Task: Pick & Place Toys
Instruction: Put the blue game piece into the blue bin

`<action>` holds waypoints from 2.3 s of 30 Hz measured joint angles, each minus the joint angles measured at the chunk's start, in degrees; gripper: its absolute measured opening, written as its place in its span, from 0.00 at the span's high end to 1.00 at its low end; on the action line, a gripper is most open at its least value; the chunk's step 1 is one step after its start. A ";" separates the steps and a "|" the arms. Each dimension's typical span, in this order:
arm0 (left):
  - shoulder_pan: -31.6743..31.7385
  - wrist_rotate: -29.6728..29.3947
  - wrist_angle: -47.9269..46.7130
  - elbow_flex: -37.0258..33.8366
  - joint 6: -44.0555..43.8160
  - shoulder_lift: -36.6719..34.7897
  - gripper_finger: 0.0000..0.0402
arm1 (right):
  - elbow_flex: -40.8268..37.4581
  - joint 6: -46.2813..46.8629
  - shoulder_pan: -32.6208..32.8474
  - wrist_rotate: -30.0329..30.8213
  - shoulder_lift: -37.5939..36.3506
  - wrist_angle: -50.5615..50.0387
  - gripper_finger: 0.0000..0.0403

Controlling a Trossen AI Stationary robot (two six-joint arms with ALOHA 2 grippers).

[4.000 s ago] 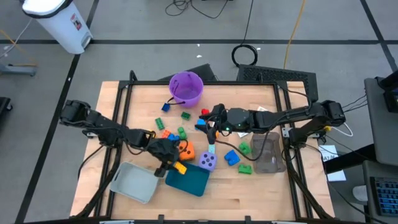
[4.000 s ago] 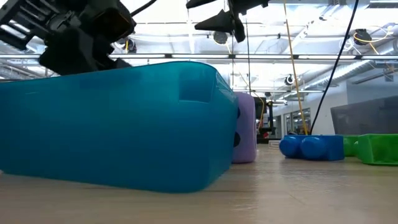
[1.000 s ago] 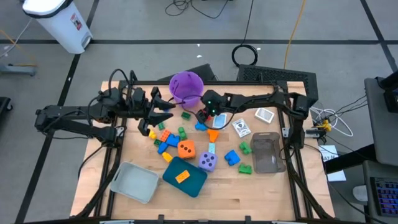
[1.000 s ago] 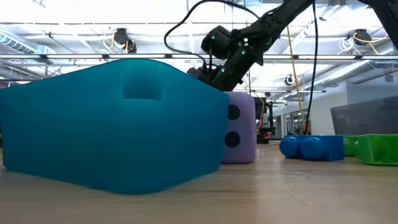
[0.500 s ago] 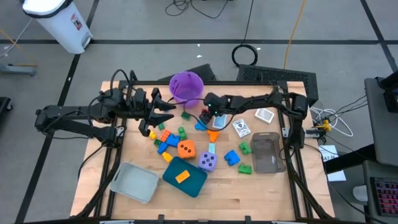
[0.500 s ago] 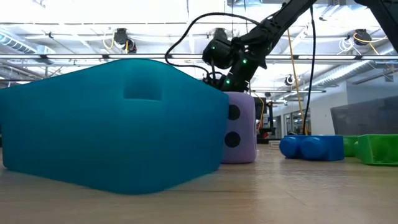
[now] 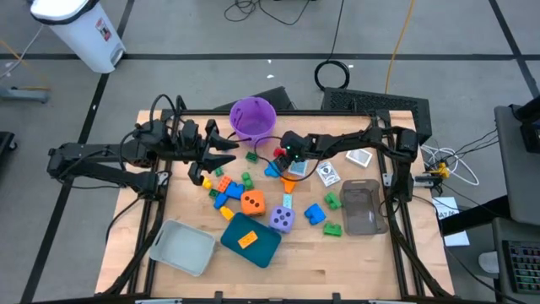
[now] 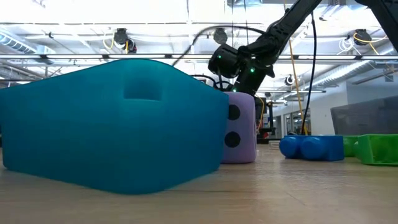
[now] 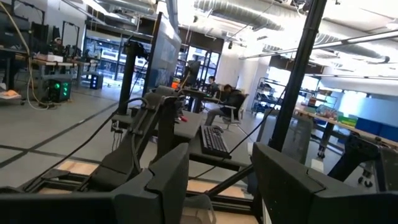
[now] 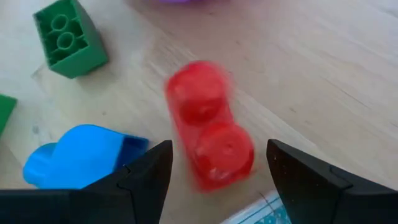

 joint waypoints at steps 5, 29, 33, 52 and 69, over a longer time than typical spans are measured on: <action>-0.01 -0.02 0.00 0.00 -0.01 0.00 0.54 | -1.22 0.27 -0.04 0.09 -0.03 0.47 0.37; 0.00 -0.04 0.00 0.00 -0.48 0.00 0.54 | -1.53 -10.31 -0.13 -7.98 -1.26 11.66 0.82; 0.00 -0.04 0.00 0.00 -1.11 0.00 0.54 | -1.51 -11.08 -0.36 -7.98 -2.88 12.11 0.93; -0.02 -0.02 -1.44 -0.02 -0.90 0.02 0.54 | -1.51 -9.21 3.51 -31.87 -4.64 19.11 0.65; -0.02 -0.77 -4.48 -0.02 -0.92 0.02 0.54 | -1.47 -40.64 8.99 -13.53 -4.64 6.12 0.29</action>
